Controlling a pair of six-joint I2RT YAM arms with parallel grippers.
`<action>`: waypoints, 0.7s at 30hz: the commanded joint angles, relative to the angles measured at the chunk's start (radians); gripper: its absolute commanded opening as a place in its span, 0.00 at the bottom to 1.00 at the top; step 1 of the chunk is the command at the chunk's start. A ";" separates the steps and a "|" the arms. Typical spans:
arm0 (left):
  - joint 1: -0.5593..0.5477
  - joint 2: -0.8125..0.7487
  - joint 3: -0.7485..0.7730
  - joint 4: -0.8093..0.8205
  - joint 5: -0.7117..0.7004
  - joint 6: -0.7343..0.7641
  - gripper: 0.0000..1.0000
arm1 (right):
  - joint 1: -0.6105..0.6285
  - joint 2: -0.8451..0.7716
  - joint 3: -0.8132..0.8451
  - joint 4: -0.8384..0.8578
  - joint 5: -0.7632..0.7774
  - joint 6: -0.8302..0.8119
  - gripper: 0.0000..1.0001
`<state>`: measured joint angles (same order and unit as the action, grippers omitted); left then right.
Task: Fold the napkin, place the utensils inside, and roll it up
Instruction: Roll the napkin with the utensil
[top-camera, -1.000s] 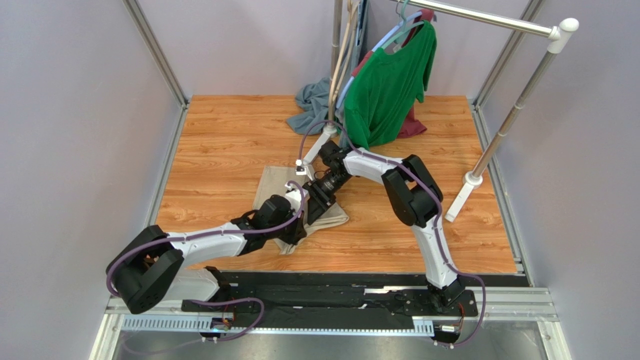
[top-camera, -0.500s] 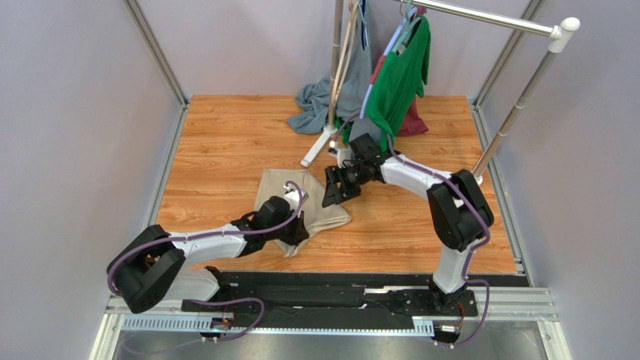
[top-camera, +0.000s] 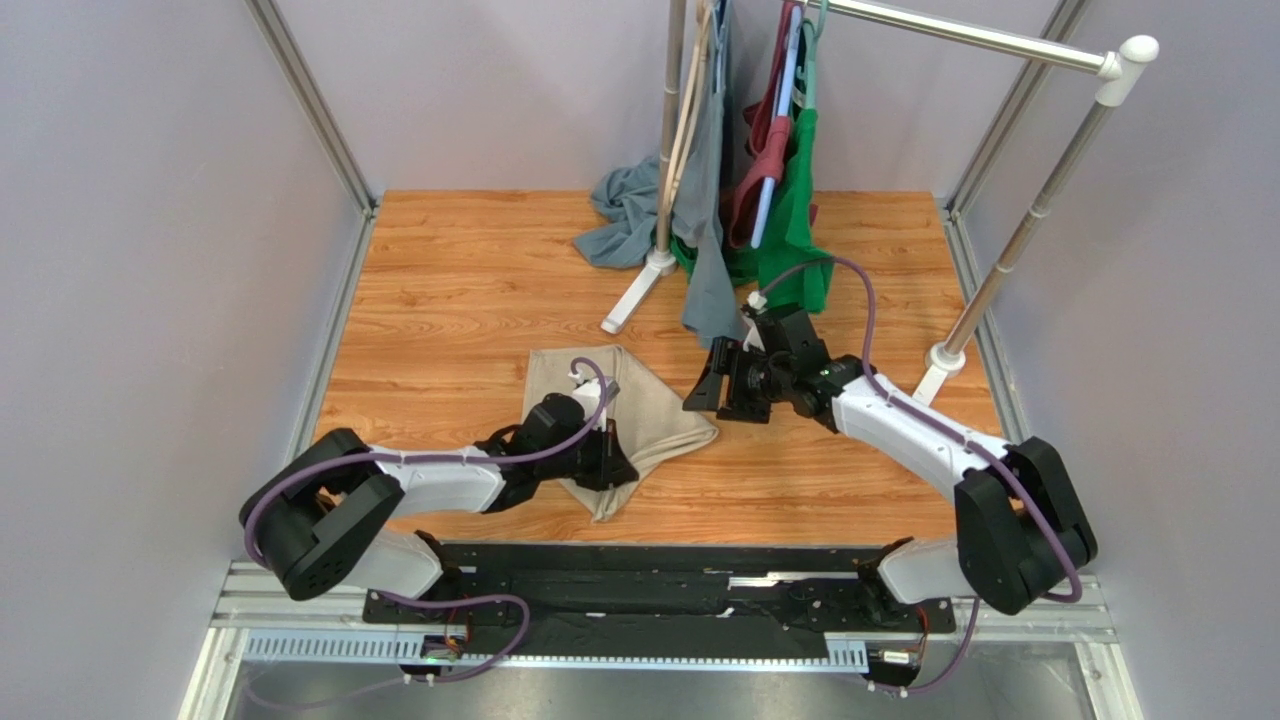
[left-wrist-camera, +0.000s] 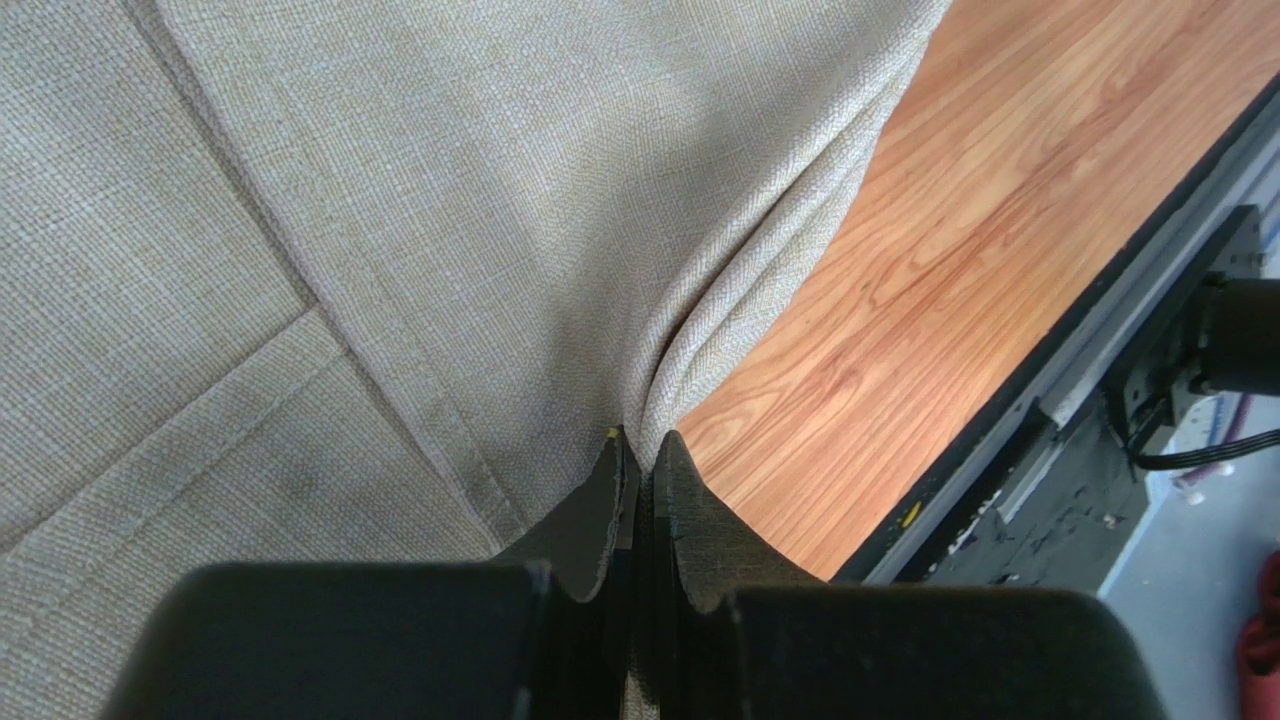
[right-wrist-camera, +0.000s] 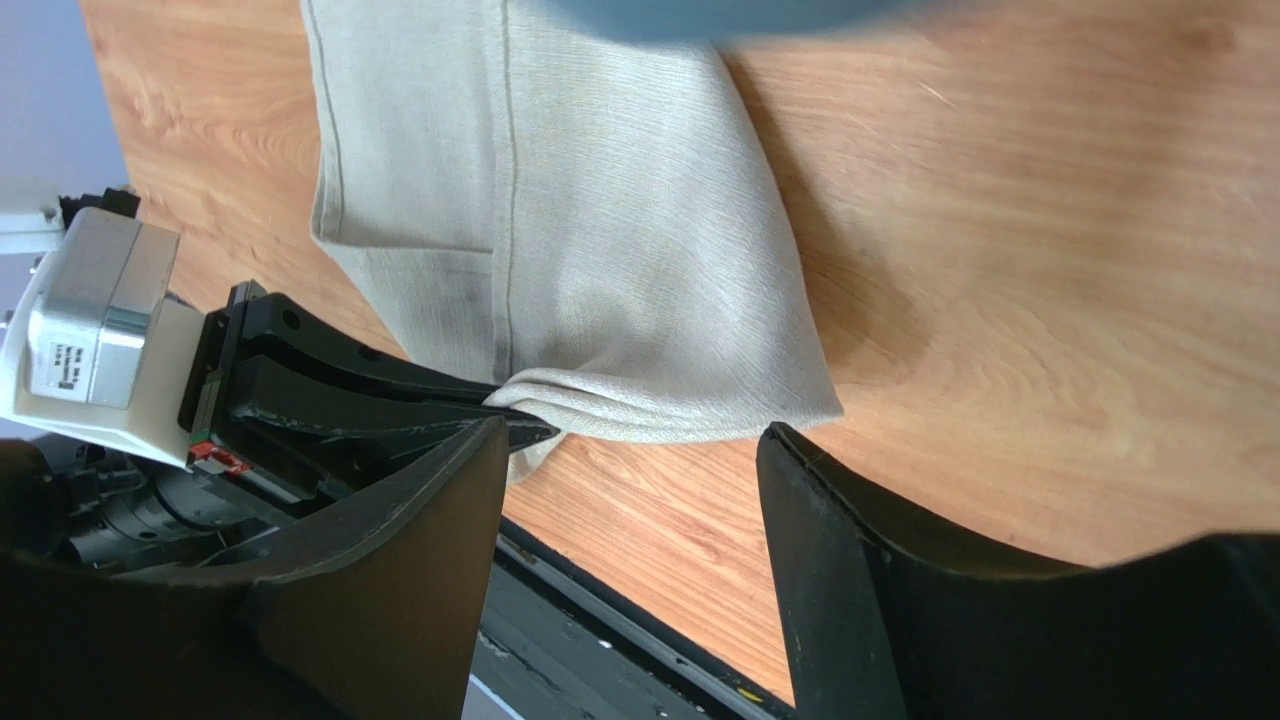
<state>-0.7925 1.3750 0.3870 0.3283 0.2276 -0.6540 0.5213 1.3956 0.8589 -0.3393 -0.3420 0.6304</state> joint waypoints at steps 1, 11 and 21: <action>-0.008 0.024 -0.011 0.144 0.050 -0.088 0.00 | 0.008 -0.072 -0.072 0.077 0.093 0.196 0.66; -0.008 0.082 -0.076 0.345 0.075 -0.213 0.00 | 0.025 -0.092 -0.222 0.224 0.118 0.361 0.69; -0.008 0.108 -0.096 0.393 0.085 -0.248 0.00 | 0.031 0.012 -0.183 0.319 0.120 0.376 0.64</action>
<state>-0.7925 1.4860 0.3050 0.6411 0.2913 -0.8803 0.5461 1.3769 0.6331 -0.0891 -0.2436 0.9855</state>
